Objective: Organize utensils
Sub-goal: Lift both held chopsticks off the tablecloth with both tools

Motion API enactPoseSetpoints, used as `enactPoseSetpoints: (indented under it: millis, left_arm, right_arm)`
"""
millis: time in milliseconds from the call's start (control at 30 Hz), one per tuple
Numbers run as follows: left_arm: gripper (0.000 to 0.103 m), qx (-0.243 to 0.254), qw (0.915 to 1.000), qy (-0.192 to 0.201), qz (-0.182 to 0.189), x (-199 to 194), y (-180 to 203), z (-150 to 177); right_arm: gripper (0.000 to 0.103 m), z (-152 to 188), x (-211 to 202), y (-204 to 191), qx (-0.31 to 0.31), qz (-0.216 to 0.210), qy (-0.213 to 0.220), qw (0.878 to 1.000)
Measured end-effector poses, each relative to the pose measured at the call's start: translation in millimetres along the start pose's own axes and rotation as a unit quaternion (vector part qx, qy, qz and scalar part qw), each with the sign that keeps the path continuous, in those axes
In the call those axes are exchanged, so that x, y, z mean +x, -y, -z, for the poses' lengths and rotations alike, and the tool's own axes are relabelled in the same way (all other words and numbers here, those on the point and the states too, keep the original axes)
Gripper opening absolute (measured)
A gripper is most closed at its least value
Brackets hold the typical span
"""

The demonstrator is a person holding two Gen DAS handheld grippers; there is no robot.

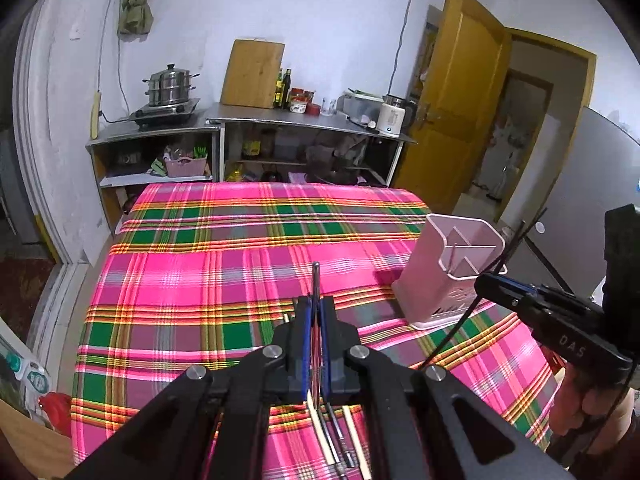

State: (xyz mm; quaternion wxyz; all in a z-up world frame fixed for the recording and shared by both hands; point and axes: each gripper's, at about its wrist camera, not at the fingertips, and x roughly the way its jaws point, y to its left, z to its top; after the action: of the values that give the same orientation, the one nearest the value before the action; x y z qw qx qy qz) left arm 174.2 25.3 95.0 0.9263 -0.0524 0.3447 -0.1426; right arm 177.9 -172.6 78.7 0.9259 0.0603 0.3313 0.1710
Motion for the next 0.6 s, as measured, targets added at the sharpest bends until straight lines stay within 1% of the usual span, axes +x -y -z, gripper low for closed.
enactPoseSetpoints:
  millis: [333, 600]
  left_arm:
    - [0.004, 0.006, 0.9996, -0.002, 0.028, -6.1, 31.8, -6.6]
    - [0.004, 0.021, 0.9972, -0.006, 0.072, -1.3, 75.4, -22.0]
  right_arm:
    - [0.005, 0.4, -22.2, 18.6, 0.012, 0.005, 0.017, 1.000]
    - [0.005, -3.4, -47.1, 40.2, 0.030, 0.019, 0.035, 0.999]
